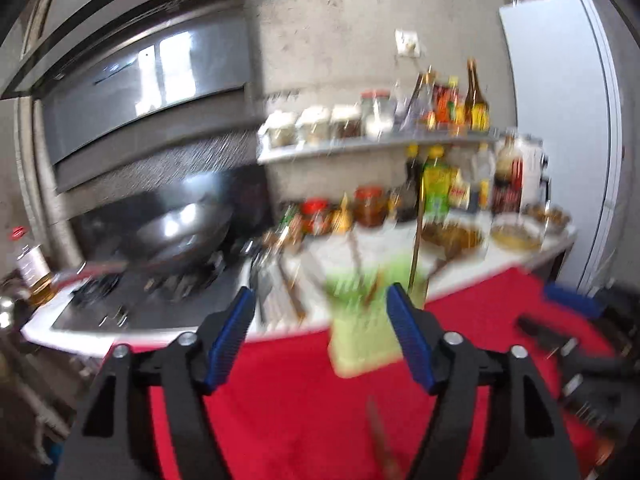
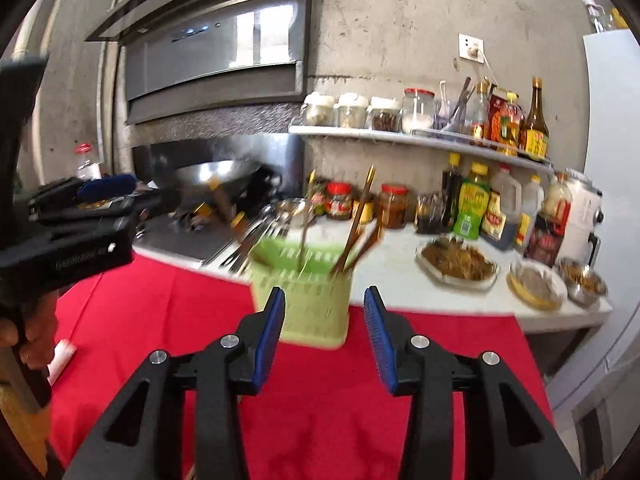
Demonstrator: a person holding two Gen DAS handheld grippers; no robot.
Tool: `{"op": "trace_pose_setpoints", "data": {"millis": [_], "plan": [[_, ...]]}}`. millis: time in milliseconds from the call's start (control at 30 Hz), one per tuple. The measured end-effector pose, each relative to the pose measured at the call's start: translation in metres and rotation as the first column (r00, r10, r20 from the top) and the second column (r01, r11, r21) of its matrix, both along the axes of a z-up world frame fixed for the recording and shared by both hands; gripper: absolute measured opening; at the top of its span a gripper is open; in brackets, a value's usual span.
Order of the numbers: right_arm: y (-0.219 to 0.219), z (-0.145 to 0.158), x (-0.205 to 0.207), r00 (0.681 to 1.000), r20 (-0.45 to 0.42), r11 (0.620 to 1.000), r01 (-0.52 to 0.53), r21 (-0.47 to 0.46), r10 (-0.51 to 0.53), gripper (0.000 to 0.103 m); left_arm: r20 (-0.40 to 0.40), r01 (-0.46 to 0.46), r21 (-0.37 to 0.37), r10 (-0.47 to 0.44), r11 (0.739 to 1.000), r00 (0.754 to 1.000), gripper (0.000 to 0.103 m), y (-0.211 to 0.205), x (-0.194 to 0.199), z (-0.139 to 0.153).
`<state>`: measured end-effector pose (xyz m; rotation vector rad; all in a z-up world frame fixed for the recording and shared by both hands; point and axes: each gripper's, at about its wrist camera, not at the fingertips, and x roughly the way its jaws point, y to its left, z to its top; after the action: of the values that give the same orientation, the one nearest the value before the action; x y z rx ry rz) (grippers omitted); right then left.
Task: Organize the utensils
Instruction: 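Move both tools back down to the last two chopsticks on the cloth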
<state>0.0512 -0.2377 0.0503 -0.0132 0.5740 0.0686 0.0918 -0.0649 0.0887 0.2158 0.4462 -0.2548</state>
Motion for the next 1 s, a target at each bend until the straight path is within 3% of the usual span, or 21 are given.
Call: {"op": "trace_pose_setpoints", "data": {"millis": [200,267,433,500,633,700,867,1000], "plan": [[0.02,-0.03,-0.062,0.996,-0.084,1.0,0.015,-0.003,-0.015,0.047,-0.145,-0.072,0.068,0.081,0.995,0.986,0.076,0.041,-0.07,-0.062],[0.025,-0.038,-0.069,0.993,-0.119,0.999,0.029,0.02,-0.026,0.05,-0.174,-0.087,0.051,0.094,0.995,0.98,0.096,0.053,-0.081,-0.072],[0.04,-0.06,-0.075,0.978,-0.204,0.999,0.045,0.023,-0.039,0.052,-0.213,-0.108,0.044,0.115,0.993,0.97,0.097,0.067,-0.083,-0.087],[0.042,-0.067,-0.077,0.972,-0.224,0.996,0.078,0.039,-0.068,0.052,-0.242,-0.078,0.044,0.086,0.996,0.967,0.097,0.065,-0.078,-0.094],[0.041,-0.07,-0.082,0.968,-0.218,0.987,0.147,0.07,-0.128,0.052,-0.256,-0.032,0.046,0.042,0.998,0.966,0.097,0.064,-0.072,-0.102],[0.039,-0.067,-0.083,0.969,-0.21,0.985,0.151,0.082,-0.131,0.061,-0.252,-0.016,0.037,0.025,0.999,0.967,0.097,0.064,-0.07,-0.102],[0.036,-0.048,-0.081,0.991,-0.129,0.999,0.049,0.008,-0.048,0.083,-0.24,-0.01,0.041,0.02,0.999,0.97,0.097,0.05,-0.069,-0.096],[0.031,-0.044,-0.079,0.995,-0.1,1.0,-0.023,-0.021,0.021,0.086,-0.216,-0.028,0.044,0.037,0.999,0.976,0.097,0.037,-0.08,-0.097]]}}
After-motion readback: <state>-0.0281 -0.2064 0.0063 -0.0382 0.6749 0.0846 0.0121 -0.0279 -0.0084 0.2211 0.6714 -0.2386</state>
